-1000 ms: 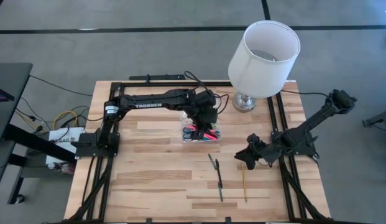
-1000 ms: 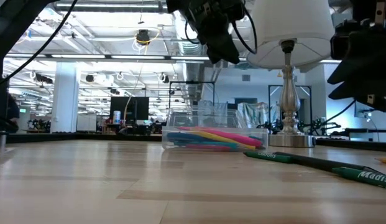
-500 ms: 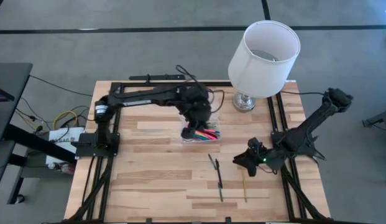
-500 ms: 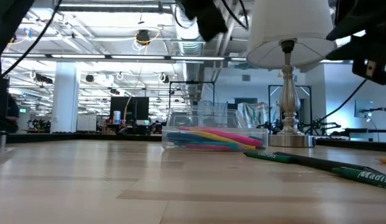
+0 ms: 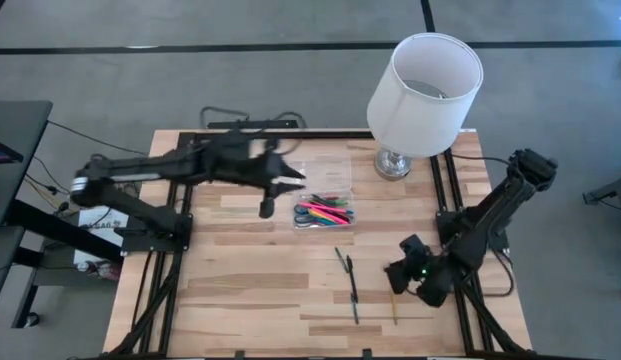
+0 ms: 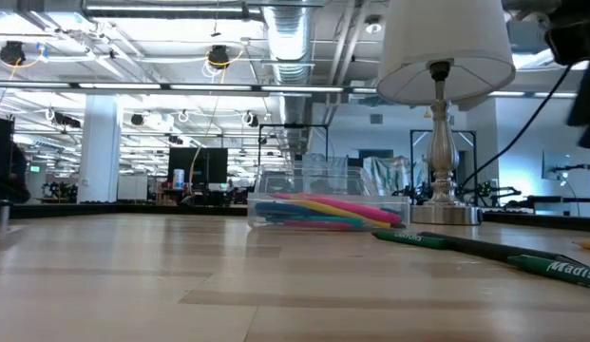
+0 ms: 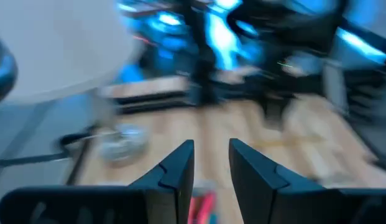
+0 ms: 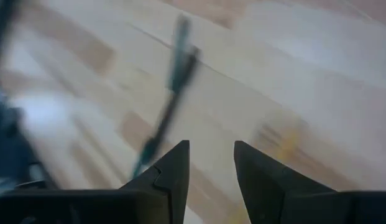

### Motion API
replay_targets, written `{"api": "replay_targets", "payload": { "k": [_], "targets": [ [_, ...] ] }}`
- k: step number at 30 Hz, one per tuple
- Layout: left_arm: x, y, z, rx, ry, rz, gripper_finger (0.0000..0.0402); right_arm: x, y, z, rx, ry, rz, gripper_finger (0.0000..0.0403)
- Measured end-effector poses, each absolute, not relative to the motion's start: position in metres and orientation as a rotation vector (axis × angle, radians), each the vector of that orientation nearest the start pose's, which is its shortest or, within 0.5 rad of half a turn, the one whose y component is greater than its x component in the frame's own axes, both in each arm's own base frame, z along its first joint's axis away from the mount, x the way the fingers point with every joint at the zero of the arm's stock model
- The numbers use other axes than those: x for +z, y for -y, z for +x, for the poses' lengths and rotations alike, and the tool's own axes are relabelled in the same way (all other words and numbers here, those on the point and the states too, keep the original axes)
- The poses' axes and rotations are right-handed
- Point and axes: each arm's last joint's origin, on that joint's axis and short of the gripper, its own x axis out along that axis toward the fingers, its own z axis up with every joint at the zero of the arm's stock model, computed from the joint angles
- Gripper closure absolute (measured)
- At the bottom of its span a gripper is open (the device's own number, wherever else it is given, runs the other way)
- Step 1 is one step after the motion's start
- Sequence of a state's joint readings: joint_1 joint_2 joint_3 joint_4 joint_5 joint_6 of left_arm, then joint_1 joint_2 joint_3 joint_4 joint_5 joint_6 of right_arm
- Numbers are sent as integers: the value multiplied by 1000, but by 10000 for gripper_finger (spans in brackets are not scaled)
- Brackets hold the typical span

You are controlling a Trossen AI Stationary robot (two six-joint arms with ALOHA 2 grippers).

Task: Pick & place school supplies into a supply box
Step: Put the yellow pencil into the transparent supply box

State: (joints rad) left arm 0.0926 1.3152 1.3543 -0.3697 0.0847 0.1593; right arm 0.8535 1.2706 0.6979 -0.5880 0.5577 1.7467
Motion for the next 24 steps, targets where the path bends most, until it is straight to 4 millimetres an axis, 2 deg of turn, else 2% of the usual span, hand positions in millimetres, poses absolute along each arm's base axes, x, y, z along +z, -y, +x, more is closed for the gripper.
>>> {"api": "replay_targets", "payload": {
  "k": [6, 10, 14, 24],
  "targets": [
    [358, -19, 236, 283, -152, 13, 307, 193, -169, 161, -745, -1024, 973, 285],
    [340, -17, 218, 340, -98, -43, 307, 194, -181, 175, -763, -1107, 1012, 285],
    [332, -14, 213, 322, -100, -51, 307, 192, -188, 185, -814, -1141, 1042, 285],
    [329, -8, 216, 294, -111, -49, 307, 165, -201, 201, -858, -1255, 1109, 285]
  ]
}}
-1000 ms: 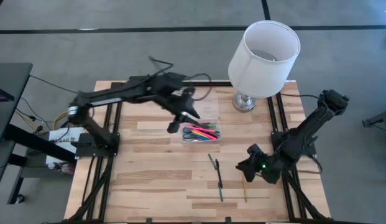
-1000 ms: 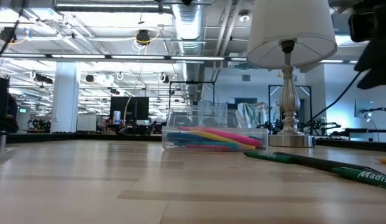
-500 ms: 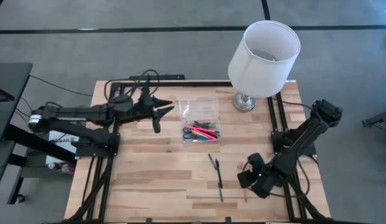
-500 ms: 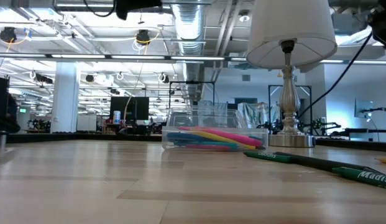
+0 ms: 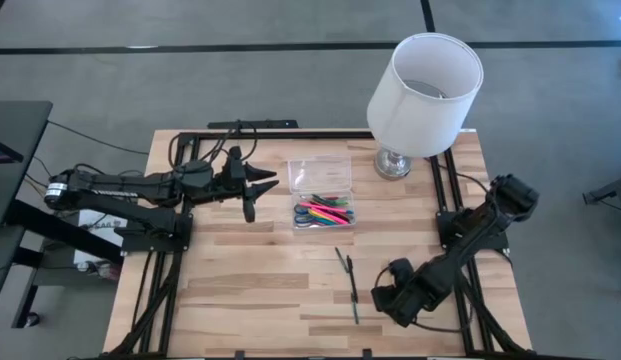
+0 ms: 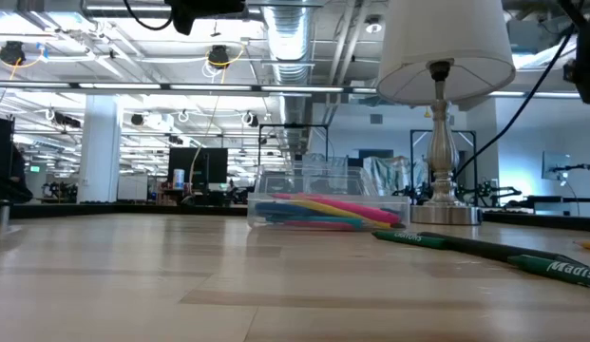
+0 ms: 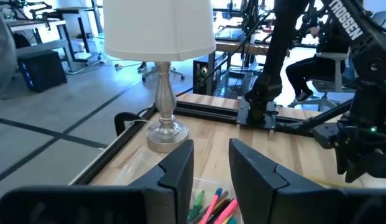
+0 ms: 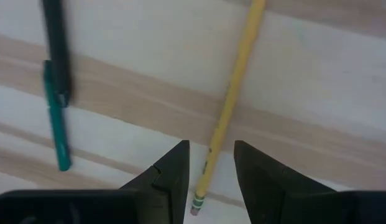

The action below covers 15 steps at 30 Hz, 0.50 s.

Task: Pick & place school supplies into a supply box
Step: Put the yellow pencil into the transparent supply box

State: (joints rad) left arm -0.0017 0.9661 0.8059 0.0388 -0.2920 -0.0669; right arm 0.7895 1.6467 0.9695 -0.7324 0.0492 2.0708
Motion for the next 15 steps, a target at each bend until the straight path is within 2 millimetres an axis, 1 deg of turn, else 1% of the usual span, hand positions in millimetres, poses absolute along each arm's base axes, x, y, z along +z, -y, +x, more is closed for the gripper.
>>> {"api": "replay_targets", "payload": {
  "k": [6, 11, 15],
  "targets": [
    [330, -8, 216, 295, -107, -49, 307, 151, -202, 205, -896, -1299, 1096, 285],
    [330, -8, 216, 296, -106, -50, 307, 136, -201, 211, -933, -1351, 1070, 285],
    [330, -8, 216, 296, -107, -49, 307, 129, -199, 216, -940, -1405, 1056, 285]
  ]
}}
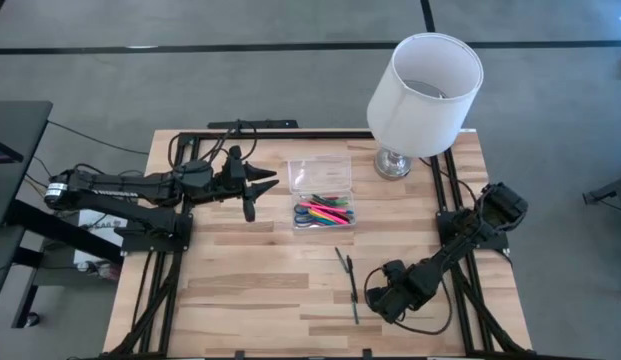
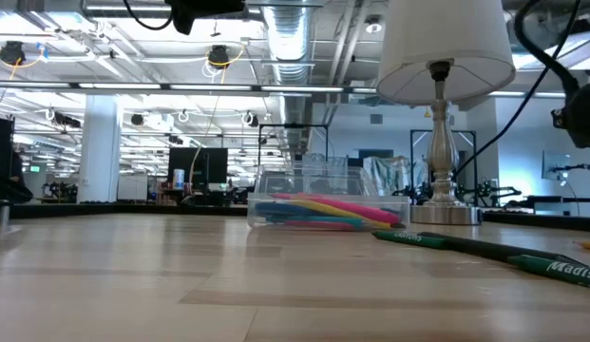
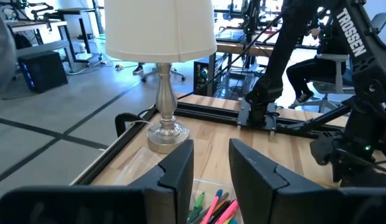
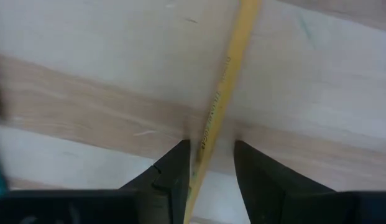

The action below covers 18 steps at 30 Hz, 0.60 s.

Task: Pick & place school supplies into a supply box
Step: Put the yellow pencil into the transparent supply box

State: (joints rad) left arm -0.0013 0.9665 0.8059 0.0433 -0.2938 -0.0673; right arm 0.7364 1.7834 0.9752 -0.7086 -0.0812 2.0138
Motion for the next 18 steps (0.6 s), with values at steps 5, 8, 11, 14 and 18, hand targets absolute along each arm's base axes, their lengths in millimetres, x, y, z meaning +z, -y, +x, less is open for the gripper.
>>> {"api": "replay_targets", "payload": {
  "k": [5, 8, 11, 14, 18],
  "targets": [
    [330, -8, 216, 296, -105, -57, 307, 126, -195, 219, -927, -1430, 1025, 299],
    [329, -8, 216, 297, -108, -57, 307, 126, -191, 222, -909, -1441, 1003, 326],
    [329, -8, 216, 297, -112, -57, 307, 126, -189, 224, -884, -1454, 977, 353],
    [329, -8, 216, 298, -116, -56, 307, 125, -186, 225, -864, -1465, 958, 376],
    [327, -8, 216, 299, -140, -51, 307, 125, -184, 227, -820, -1484, 915, 397]
  ]
}}
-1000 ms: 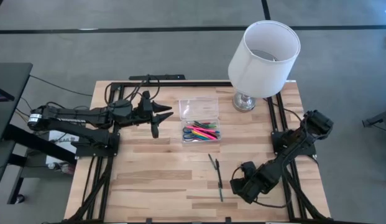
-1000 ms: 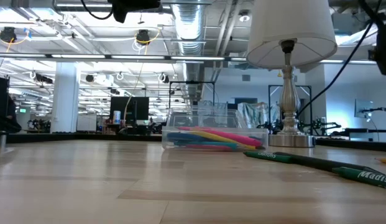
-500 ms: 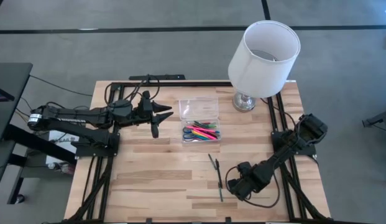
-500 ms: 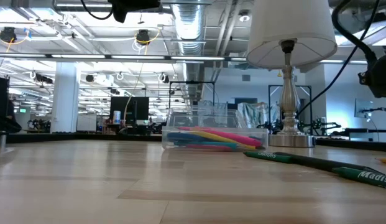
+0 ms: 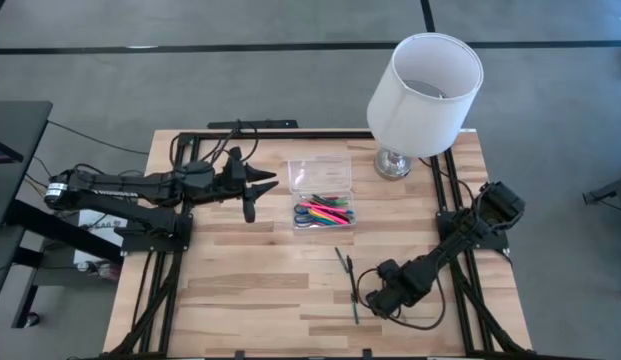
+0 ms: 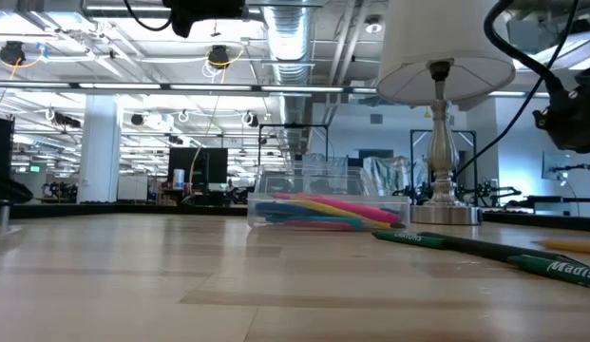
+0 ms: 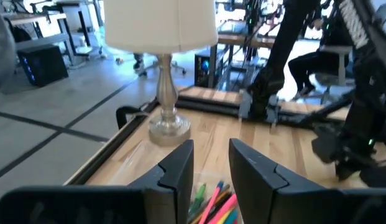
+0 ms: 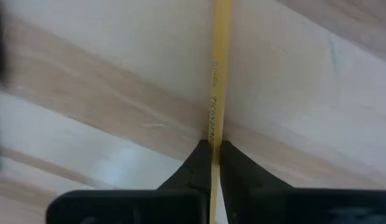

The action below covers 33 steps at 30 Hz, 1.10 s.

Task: Pick & place school supplies into a supply box
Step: Put the yellow pencil into the transparent supply box

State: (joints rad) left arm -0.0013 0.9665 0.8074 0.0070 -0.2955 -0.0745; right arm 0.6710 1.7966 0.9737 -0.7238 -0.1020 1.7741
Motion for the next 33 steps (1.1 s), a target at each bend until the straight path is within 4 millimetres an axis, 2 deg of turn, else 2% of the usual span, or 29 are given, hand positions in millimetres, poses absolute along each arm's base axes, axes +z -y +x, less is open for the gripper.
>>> {"api": "replay_targets", "payload": {
  "k": [10, 21, 24, 33],
  "targets": [
    [317, -8, 214, 304, -236, -61, 307, 126, -181, 228, -704, -1523, 806, 399],
    [316, -8, 214, 305, -244, -59, 307, 134, -178, 223, -698, -1481, 753, 401],
    [316, -8, 214, 304, -245, -57, 307, 140, -172, 218, -757, -1426, 713, 402],
    [316, -8, 214, 301, -250, -37, 307, 175, -159, 210, -724, -1293, 687, 402]
  ]
}}
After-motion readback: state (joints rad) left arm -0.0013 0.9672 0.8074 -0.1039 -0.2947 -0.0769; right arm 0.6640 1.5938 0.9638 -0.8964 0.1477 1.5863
